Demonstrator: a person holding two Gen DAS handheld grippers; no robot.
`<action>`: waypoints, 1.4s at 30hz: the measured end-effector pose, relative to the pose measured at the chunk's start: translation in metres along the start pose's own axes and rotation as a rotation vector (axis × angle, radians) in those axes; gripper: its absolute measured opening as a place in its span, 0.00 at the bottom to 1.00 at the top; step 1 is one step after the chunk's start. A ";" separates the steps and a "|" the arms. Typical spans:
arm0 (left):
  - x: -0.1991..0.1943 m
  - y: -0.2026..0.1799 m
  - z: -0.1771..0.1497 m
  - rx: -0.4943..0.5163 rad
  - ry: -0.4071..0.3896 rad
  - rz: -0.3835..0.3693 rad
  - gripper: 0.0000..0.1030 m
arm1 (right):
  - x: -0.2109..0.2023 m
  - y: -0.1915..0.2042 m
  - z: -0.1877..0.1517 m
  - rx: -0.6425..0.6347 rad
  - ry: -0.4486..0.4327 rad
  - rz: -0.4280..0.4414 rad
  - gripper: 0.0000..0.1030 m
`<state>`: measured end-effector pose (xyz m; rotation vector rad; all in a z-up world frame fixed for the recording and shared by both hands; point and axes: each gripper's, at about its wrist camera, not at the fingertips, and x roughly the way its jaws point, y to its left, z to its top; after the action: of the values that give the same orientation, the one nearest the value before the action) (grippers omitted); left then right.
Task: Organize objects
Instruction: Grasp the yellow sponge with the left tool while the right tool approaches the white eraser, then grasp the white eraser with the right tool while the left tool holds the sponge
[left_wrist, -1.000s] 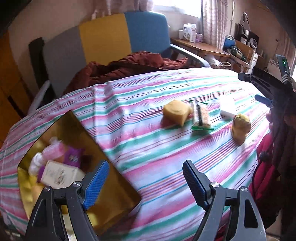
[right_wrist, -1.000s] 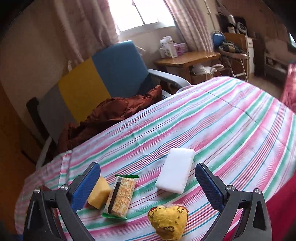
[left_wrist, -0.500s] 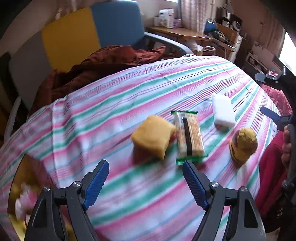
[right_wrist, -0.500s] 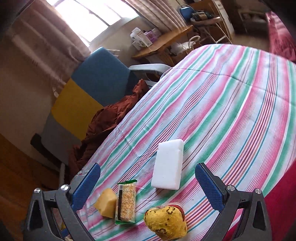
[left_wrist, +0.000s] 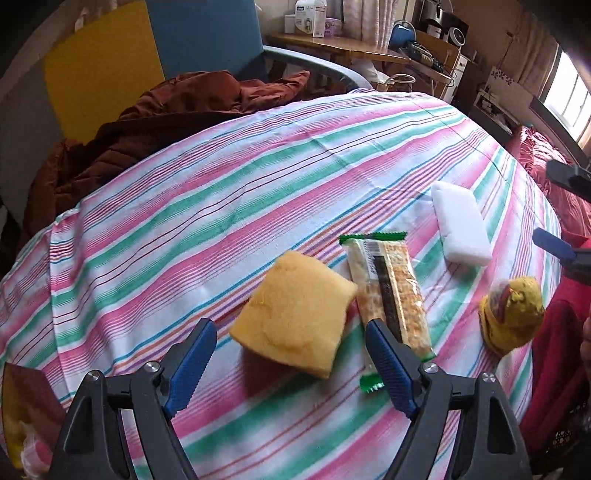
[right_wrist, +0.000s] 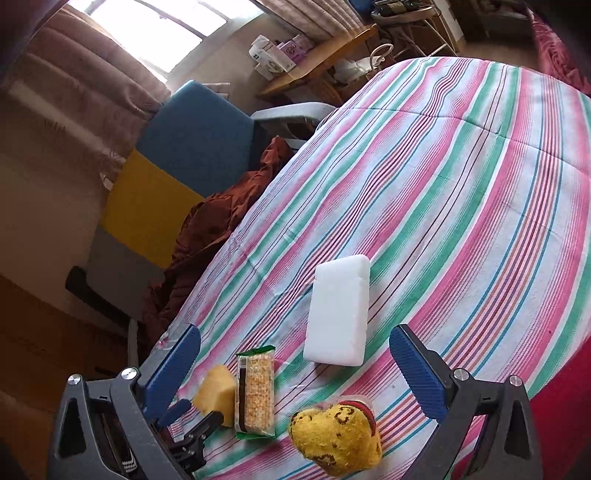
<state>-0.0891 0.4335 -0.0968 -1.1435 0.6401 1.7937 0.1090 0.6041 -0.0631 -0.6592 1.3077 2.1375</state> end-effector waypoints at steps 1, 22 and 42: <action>0.003 0.001 0.002 -0.006 0.003 -0.009 0.82 | 0.001 0.001 0.000 -0.005 0.003 -0.002 1.00; -0.027 0.014 -0.074 -0.229 -0.020 0.028 0.58 | 0.022 0.010 -0.011 -0.162 0.092 -0.228 1.00; -0.028 0.014 -0.091 -0.244 -0.034 0.047 0.57 | 0.093 0.019 0.010 -0.302 0.257 -0.536 0.86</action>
<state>-0.0570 0.3441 -0.1122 -1.2646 0.4386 1.9674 0.0275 0.6245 -0.1075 -1.2827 0.7992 1.8485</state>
